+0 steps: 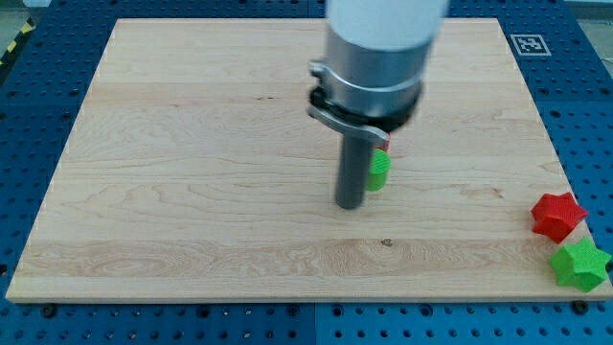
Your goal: Keep green circle in between yellow hexagon and red star
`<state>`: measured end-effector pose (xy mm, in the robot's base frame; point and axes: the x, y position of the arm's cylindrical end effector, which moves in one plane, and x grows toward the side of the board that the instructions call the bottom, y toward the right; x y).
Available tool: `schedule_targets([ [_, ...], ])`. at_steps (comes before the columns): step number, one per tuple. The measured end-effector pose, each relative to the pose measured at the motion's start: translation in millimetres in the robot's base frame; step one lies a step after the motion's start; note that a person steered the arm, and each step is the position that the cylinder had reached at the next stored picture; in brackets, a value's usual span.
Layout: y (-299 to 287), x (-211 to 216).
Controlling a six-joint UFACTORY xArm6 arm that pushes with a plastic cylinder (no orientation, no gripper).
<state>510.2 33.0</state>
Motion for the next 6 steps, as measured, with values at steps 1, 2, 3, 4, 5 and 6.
schedule_targets([
  [1, 5.5, -27.1],
  [2, 39.7, -11.5],
  [3, 70.3, -10.4],
  [4, 94.6, -17.8],
  [5, 96.8, -20.8],
  [6, 97.5, -32.9],
])
